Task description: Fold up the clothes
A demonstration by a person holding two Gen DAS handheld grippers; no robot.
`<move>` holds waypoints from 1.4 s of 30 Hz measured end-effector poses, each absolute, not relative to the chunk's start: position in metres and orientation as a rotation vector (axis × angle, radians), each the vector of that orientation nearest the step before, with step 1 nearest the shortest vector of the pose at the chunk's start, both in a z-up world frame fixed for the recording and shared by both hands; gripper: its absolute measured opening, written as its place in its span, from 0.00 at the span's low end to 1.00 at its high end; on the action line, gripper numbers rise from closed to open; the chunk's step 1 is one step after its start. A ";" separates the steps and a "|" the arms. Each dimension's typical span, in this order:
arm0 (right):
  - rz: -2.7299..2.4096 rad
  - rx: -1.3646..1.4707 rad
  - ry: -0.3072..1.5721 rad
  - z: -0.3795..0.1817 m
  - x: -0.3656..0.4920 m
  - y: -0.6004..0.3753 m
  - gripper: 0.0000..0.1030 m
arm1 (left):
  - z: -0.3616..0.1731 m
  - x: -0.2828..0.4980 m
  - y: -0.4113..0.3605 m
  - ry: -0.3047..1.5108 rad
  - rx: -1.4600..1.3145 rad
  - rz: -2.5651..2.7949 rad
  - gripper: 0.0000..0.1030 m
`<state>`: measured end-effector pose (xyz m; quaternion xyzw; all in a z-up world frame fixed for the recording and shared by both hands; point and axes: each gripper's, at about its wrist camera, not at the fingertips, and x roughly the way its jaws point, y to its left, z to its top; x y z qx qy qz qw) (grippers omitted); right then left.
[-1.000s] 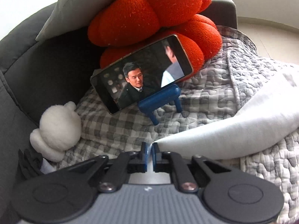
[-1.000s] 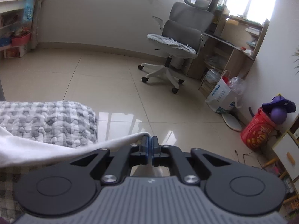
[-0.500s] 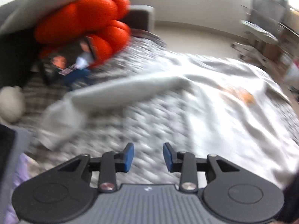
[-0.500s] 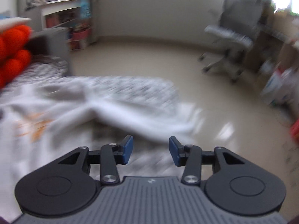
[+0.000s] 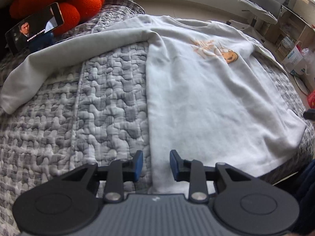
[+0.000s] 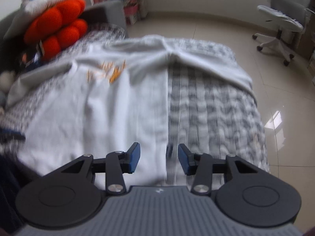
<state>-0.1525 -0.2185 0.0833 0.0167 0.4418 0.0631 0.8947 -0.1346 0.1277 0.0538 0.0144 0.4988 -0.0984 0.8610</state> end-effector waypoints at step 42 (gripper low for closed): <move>0.182 0.024 1.092 0.068 -0.159 -0.233 0.34 | 0.066 -0.149 0.117 1.065 0.076 -0.245 0.08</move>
